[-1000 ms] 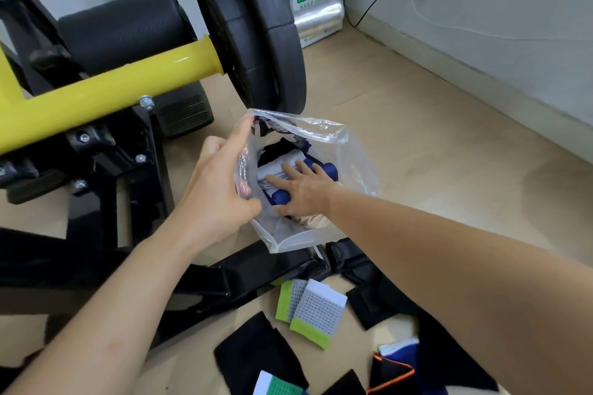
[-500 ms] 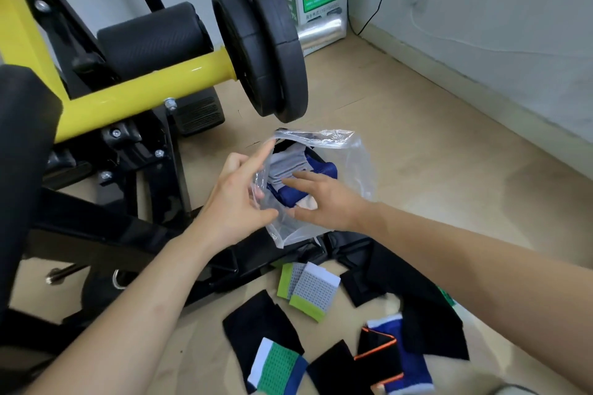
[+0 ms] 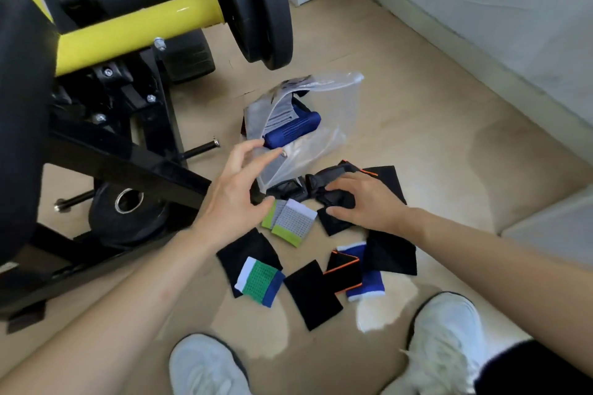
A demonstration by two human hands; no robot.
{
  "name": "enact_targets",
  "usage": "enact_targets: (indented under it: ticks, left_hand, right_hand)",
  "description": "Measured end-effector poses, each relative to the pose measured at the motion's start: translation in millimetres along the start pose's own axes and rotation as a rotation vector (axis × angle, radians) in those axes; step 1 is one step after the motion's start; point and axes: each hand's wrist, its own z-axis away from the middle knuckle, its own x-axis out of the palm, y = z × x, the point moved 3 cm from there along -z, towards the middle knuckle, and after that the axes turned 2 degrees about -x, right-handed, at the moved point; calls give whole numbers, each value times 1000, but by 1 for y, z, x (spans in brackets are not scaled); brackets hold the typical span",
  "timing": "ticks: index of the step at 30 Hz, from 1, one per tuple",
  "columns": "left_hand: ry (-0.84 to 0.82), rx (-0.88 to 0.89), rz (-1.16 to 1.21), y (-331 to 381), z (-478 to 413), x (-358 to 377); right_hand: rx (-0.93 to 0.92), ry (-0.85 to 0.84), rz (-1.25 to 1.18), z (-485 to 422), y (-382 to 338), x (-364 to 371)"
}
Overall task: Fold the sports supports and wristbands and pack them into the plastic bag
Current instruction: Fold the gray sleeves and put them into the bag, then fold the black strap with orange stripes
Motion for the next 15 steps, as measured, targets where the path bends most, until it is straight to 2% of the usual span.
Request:
enact_targets:
  ticks: [4, 9, 15]
  left_hand:
    - [7, 35, 17, -5, 31, 34]
    - [-245, -180, 164, -33, 61, 94]
    - [-438, -287, 122, -47, 81, 149]
  right_hand:
    - [81, -120, 4, 18, 15, 23]
    - [159, -310, 16, 39, 26, 57]
    - [130, -509, 28, 65, 28, 100]
